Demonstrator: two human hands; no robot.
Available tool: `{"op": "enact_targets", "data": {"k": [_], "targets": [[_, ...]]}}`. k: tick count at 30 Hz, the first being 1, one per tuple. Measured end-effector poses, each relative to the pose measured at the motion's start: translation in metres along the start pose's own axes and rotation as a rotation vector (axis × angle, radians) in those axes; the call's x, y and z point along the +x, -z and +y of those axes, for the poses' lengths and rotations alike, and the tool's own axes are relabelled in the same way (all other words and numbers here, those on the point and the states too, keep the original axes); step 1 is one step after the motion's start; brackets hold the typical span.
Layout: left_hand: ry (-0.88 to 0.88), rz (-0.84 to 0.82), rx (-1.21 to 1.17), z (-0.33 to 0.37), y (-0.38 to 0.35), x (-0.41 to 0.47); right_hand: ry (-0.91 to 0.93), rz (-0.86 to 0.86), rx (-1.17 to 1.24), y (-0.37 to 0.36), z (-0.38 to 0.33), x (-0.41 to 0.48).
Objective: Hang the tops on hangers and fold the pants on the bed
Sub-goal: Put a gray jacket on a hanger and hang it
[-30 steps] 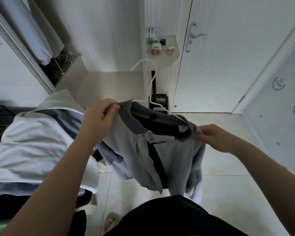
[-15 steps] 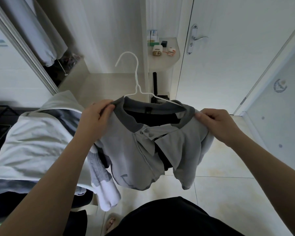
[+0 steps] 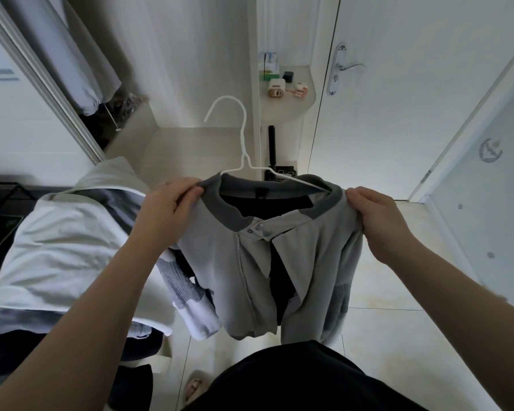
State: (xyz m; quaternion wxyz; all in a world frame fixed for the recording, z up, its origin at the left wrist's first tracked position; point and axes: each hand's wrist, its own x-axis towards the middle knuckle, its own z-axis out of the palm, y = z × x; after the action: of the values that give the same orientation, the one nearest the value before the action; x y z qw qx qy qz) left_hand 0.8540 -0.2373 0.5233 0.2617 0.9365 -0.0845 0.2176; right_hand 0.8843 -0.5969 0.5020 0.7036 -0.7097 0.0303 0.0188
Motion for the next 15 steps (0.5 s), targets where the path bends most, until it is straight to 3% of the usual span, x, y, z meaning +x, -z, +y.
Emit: {"op": "enact_targets", "data": {"k": [4, 7, 9, 13, 15], "targets": [[-0.048, -0.027, -0.018, 0.009, 0.000, 0.001, 0.214, 0.202, -0.322, -0.005, -0.008, 0.003], [-0.071, -0.155, 0.111, 0.014, -0.005, 0.003, 0.393, 0.262, -0.435, -0.010, -0.029, 0.001], [-0.051, -0.155, 0.179, 0.019, -0.013, 0.003, 0.535, 0.195, -0.470, -0.014, -0.050, -0.005], [0.030, 0.067, -0.124, 0.031, -0.010, 0.005, 0.794, -0.140, -0.642, -0.017, -0.082, -0.020], [0.050, 0.095, -0.216, 0.034, -0.001, 0.008, 0.814, -0.089, -0.871, -0.009, -0.089, -0.016]]}}
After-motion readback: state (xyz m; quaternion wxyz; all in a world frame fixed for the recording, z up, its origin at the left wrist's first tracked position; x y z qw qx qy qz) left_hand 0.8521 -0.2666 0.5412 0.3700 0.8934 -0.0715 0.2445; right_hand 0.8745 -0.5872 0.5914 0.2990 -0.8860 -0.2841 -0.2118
